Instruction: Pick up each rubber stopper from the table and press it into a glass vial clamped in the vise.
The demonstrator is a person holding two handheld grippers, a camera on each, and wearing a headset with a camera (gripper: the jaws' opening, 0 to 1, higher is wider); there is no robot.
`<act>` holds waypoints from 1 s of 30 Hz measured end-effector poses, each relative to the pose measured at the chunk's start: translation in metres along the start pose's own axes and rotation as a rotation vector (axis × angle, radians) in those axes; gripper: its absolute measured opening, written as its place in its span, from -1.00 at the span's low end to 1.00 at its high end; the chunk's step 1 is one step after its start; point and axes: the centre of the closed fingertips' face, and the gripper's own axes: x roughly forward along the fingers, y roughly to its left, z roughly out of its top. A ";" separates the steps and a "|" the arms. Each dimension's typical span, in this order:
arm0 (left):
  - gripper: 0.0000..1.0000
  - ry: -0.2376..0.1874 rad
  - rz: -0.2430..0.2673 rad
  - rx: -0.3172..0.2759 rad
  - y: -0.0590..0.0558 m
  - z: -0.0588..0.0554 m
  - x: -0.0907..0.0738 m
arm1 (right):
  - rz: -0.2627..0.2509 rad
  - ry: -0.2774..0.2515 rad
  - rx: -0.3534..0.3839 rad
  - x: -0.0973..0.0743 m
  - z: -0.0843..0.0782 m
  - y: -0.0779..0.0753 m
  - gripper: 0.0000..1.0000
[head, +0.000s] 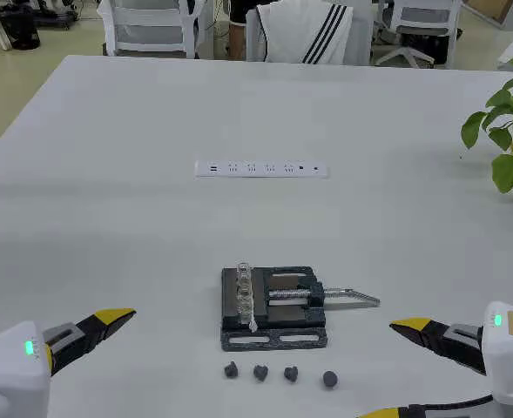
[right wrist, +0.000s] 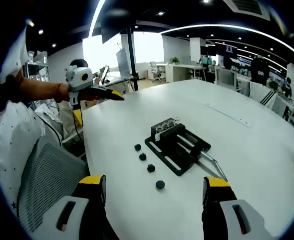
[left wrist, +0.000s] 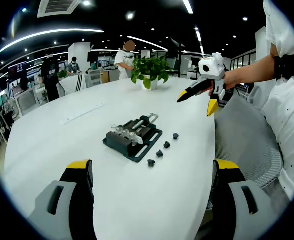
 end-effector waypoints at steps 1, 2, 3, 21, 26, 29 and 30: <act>0.98 -0.001 -0.001 0.000 0.000 0.001 0.000 | 0.000 0.000 0.000 0.000 0.000 0.000 0.55; 0.98 -0.002 -0.001 0.000 -0.001 0.001 0.000 | 0.001 0.000 0.000 0.000 0.000 0.000 0.55; 0.98 -0.003 -0.001 0.000 0.000 0.001 -0.001 | 0.002 -0.001 0.000 0.001 0.000 0.001 0.55; 0.98 -0.008 -0.003 0.001 0.001 0.002 -0.002 | 0.003 0.012 -0.021 -0.001 0.005 0.005 0.55; 0.98 -0.008 -0.006 0.001 0.000 0.002 -0.002 | 0.006 0.016 -0.026 0.000 0.005 0.006 0.55; 0.98 -0.005 -0.007 -0.002 -0.001 0.001 -0.003 | 0.009 0.020 -0.026 0.000 0.005 0.007 0.55; 0.98 -0.005 -0.008 -0.002 -0.001 0.001 -0.003 | 0.011 0.023 -0.026 0.001 0.004 0.006 0.55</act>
